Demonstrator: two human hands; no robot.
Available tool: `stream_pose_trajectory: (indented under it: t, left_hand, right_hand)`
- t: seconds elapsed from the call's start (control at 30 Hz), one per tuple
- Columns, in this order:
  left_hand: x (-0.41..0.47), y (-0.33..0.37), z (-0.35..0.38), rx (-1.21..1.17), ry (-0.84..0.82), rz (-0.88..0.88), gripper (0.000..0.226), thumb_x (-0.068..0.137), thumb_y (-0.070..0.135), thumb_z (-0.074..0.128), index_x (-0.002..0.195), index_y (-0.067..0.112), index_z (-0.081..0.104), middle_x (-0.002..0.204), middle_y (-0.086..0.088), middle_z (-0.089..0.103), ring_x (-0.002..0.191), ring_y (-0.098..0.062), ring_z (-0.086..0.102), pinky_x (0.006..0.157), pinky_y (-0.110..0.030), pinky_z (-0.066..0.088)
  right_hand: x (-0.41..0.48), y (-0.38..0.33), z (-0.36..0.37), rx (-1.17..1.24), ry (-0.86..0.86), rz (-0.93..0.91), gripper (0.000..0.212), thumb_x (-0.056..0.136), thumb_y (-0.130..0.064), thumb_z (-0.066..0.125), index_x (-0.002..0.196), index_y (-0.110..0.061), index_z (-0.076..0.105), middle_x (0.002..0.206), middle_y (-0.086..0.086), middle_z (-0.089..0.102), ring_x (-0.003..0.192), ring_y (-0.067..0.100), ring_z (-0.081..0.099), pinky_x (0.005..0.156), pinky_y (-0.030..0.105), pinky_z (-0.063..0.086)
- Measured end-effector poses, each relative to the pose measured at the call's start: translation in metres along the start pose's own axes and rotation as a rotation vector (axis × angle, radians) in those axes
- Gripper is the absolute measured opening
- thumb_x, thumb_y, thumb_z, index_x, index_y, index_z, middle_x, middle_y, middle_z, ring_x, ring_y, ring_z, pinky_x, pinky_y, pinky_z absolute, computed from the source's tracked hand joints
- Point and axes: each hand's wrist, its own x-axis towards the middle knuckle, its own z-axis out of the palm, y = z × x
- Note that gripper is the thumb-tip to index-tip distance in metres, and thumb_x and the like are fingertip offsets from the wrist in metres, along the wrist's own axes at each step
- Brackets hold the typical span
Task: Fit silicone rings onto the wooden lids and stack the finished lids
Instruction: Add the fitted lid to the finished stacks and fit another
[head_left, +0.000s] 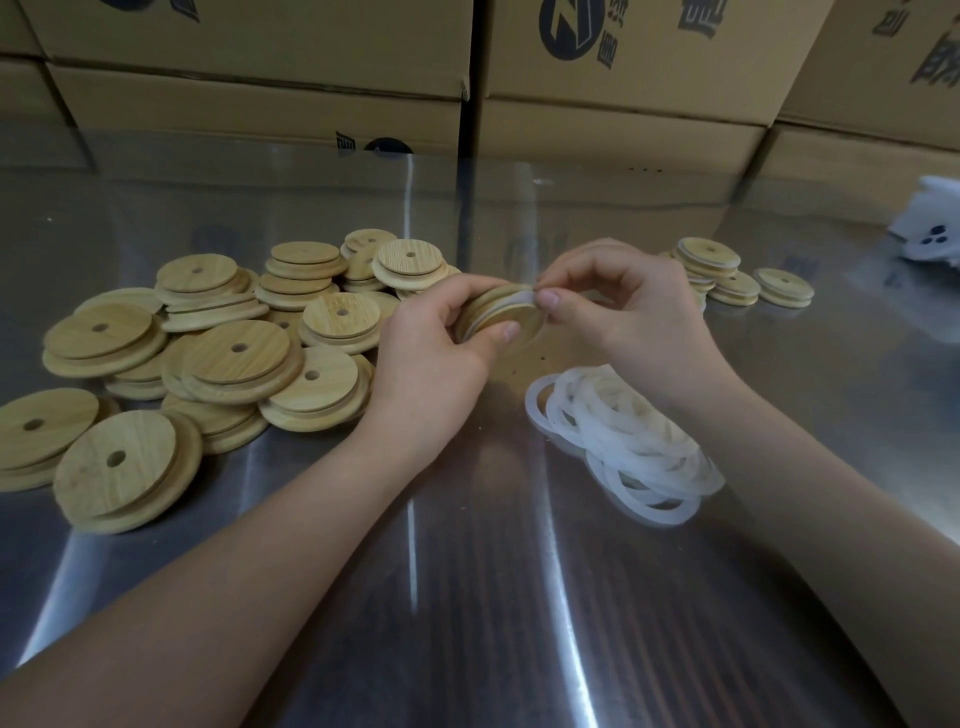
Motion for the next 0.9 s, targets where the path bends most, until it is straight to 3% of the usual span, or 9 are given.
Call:
stream_pose_trajectory:
  t: [0.53, 0.9]
  left_hand:
    - [0.0012, 0.0013, 0.0000, 0.027, 0.013, -0.014, 0.031, 0.084, 0.008, 0.072, 0.090, 0.038, 0.065, 0.092, 0.009, 0.072, 0.092, -0.007, 0.068, 0.088, -0.035, 0.057]
    - [0.0010, 0.0015, 0.0004, 0.019, 0.010, -0.021, 0.030, 0.085, 0.008, 0.072, 0.091, 0.037, 0.065, 0.092, 0.010, 0.072, 0.092, -0.005, 0.068, 0.087, -0.031, 0.056]
  right_hand:
    - [0.0008, 0.0019, 0.0038, 0.057, -0.068, 0.117, 0.013, 0.091, -0.002, 0.063, 0.086, -0.013, 0.064, 0.096, 0.014, 0.067, 0.093, 0.030, 0.066, 0.089, 0.051, 0.052]
    - [0.0008, 0.0012, 0.0037, 0.052, -0.061, 0.127, 0.011, 0.091, -0.001, 0.062, 0.086, -0.010, 0.065, 0.093, 0.016, 0.068, 0.090, 0.032, 0.064, 0.089, 0.050, 0.051]
